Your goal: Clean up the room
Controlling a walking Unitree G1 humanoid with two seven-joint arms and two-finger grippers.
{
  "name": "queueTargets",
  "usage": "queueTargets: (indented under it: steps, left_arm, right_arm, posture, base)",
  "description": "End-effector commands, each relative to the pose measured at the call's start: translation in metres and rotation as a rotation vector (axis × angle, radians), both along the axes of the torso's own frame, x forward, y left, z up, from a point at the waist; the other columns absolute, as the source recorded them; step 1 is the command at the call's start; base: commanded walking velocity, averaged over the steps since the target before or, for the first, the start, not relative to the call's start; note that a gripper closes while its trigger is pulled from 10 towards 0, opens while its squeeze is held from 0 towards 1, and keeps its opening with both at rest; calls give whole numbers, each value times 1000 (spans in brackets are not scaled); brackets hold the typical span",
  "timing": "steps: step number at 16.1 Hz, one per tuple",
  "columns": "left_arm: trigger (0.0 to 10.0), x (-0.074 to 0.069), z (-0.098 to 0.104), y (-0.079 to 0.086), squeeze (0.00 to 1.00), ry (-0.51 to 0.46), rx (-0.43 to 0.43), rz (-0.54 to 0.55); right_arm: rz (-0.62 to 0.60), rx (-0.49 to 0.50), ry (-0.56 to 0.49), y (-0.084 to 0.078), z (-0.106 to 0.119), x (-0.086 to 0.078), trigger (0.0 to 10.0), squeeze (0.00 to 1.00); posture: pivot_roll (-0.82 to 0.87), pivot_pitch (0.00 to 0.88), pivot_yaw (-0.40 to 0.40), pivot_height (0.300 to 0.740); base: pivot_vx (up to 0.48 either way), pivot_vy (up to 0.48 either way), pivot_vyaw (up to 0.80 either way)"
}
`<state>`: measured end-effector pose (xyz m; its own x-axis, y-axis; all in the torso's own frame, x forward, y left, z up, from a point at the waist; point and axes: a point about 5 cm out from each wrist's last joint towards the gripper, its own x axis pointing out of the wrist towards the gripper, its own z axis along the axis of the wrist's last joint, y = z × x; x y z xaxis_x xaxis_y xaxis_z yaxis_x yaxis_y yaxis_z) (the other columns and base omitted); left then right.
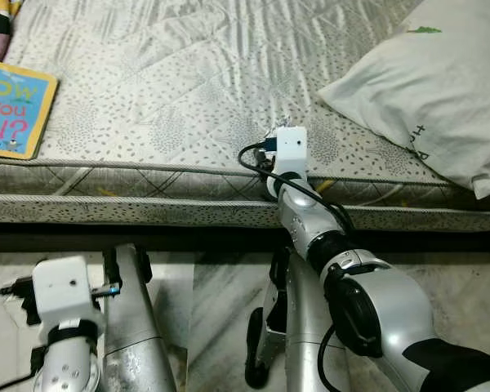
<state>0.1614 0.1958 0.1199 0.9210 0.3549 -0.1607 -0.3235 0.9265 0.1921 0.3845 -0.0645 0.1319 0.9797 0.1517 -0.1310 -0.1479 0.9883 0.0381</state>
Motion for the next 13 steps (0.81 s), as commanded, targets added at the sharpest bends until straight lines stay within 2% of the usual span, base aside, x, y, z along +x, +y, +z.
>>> queueTargets:
  steps: [1, 5, 7, 9, 13]
  left_arm:
    - [10000, -1, -5, 2, 0, 29, -3, 2]
    - [10000, 10, -6, 1, 0, 17, -2, -14]
    - [10000, 25, -6, 2, 0, -9, 0, -28]
    - [10000, 32, -4, 3, 0, -24, 1, -35]
    - [10000, 56, -3, -4, 0, -72, 8, -95]
  right_arm:
    - [-7, 6, 42, -4, -9, -2, 0, 0]
    - [-25, 13, 47, -11, -10, -2, 0, 0]
    - [-32, 18, 34, -17, -6, 1, 0, 0]
    - [-30, 22, 22, -21, -5, 2, 0, 0]
    - [-64, 55, 5, -39, -7, 2, 0, 0]
  posture:
    - [260, 254, -147, 483]
    - [244, 229, -135, 483]
    - [236, 191, -126, 483]
    - [234, 179, -124, 483]
    - [190, 90, -78, 483]
  base:
    - [0, 0, 0]
    - [0, 0, 0]
    - [0, 0, 0]
    - [0, 0, 0]
    - [0, 0, 0]
